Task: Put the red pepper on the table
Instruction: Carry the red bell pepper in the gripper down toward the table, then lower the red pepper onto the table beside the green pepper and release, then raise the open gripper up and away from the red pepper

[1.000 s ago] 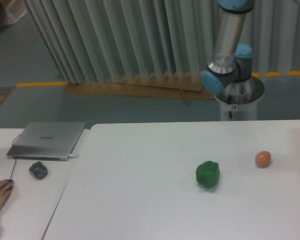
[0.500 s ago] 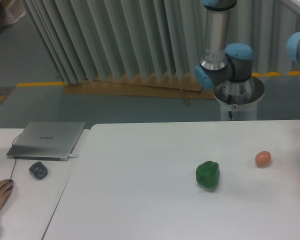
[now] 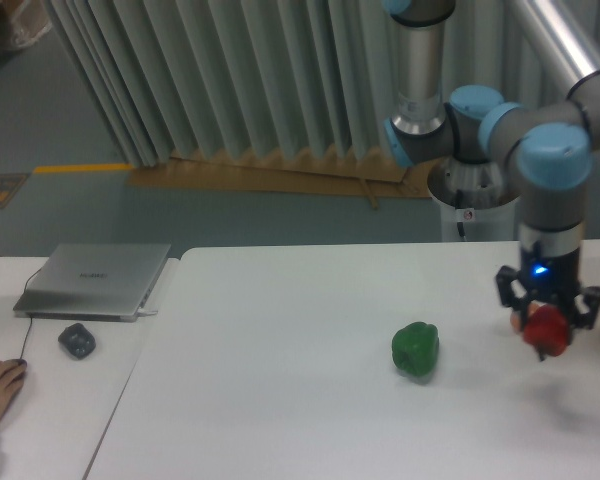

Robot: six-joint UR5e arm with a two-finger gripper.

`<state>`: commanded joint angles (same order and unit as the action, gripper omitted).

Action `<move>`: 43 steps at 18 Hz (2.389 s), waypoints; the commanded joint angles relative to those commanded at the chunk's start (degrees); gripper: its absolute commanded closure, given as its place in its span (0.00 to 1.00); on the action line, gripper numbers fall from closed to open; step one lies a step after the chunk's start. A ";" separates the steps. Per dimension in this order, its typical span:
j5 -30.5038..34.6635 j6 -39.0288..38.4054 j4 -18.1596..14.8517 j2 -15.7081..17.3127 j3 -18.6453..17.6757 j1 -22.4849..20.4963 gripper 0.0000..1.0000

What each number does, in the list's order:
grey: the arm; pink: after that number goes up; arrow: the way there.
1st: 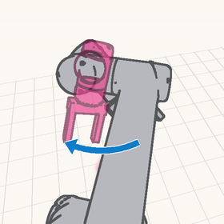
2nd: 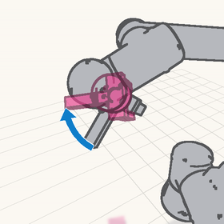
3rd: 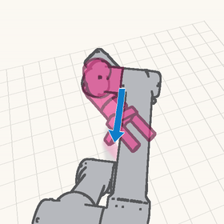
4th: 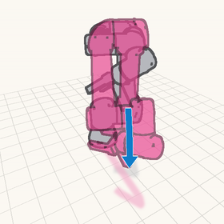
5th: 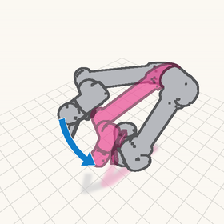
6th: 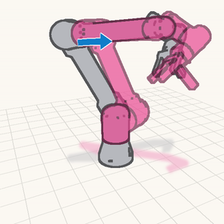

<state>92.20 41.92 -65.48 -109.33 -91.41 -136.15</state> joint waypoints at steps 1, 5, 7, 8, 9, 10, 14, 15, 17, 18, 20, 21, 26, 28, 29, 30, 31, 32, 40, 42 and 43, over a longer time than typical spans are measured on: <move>0.00 0.18 0.17 -0.62 0.00 0.62 0.74; 0.00 0.44 0.18 -0.98 -0.18 0.80 0.69; 0.09 0.44 0.26 -1.15 -0.26 0.89 0.64; 0.09 0.35 0.26 -1.50 -0.26 0.97 0.64; 0.44 0.44 0.26 -2.03 -0.26 1.32 0.64; 1.40 0.44 0.35 -2.38 -0.26 1.67 0.63; 2.11 0.53 0.79 -2.74 -0.18 2.03 0.54; 2.11 0.53 0.79 -2.65 -0.18 2.03 0.47; 2.11 0.53 0.79 -2.65 -0.18 2.03 0.39; 2.11 0.62 0.79 -2.56 -0.18 2.03 0.31; 2.11 0.53 0.79 -2.56 -0.18 2.03 0.25; 2.11 0.53 0.79 -2.56 -0.18 2.03 0.20; 2.20 0.44 0.79 -2.47 -0.18 2.12 0.09; 2.20 0.62 0.79 -2.30 -0.09 2.12 0.07; 2.28 0.53 0.79 -2.12 0.00 2.12 0.04; 2.29 0.53 0.70 -1.95 0.17 2.03 0.01; 2.29 0.62 0.53 -1.60 0.35 2.03 0.00; 2.29 0.70 0.44 -0.55 0.44 1.85 0.00; 2.29 26.87 -0.70 5.78 0.70 -5.69 0.00; 2.37 35.12 -0.88 5.88 1.31 -8.94 0.00; 2.55 41.86 -3.23 6.05 2.19 -10.96 0.00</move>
<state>94.74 83.78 -68.71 -103.27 -89.22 -147.11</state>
